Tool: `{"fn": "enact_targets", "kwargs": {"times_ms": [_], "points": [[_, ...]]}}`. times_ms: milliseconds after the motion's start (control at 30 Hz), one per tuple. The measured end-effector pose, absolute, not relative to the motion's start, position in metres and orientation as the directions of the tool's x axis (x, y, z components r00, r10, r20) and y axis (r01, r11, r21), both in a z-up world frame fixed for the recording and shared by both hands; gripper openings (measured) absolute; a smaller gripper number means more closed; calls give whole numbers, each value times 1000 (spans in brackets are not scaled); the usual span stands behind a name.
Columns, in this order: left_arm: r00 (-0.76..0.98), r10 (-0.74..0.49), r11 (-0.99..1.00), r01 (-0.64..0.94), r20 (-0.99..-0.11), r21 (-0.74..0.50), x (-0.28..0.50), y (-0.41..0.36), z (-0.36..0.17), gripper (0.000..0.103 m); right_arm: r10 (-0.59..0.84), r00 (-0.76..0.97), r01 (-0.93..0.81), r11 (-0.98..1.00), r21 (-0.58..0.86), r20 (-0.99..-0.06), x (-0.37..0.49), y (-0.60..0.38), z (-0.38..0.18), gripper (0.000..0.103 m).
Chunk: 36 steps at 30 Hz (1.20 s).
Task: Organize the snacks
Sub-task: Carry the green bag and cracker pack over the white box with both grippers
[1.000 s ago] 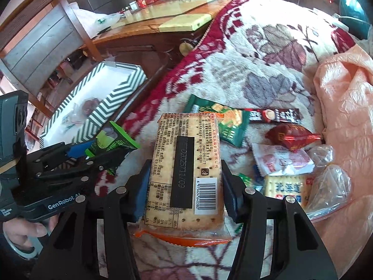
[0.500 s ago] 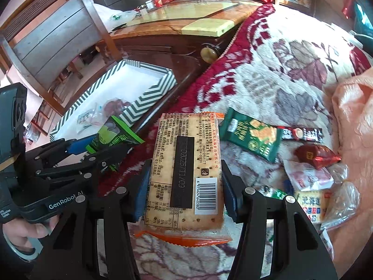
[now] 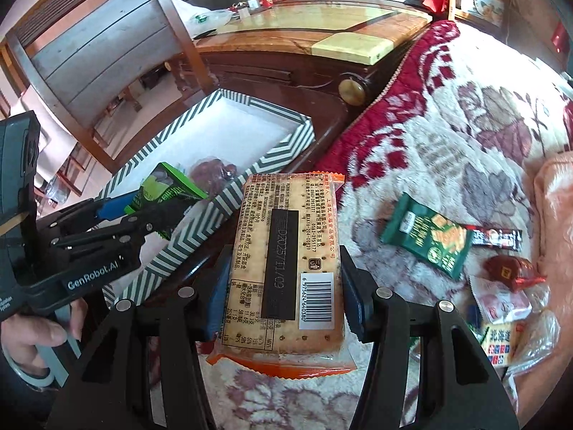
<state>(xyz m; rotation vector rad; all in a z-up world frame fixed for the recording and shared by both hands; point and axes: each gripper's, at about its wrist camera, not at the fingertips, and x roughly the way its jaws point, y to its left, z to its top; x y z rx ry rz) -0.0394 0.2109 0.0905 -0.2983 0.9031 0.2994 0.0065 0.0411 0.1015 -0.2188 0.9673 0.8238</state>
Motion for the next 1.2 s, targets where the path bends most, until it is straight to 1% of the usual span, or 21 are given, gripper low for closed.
{"fn": "enact_targets", "kwargs": {"times_ms": [400,833,1200], "points": [[552,156,883,-450,-819,-135,-45,248,78,53,525,267,-740,649,176,-808,12,77,102,53],[519,178,840,-522,-836,-145,-53,275,63,53,530,216,-797,581,165,-820,12,137,98,53],[510,178,830,-537,-841,-151,-52,283,55,54,513,181,-827,542,153,-839,25,191,89,53]]}}
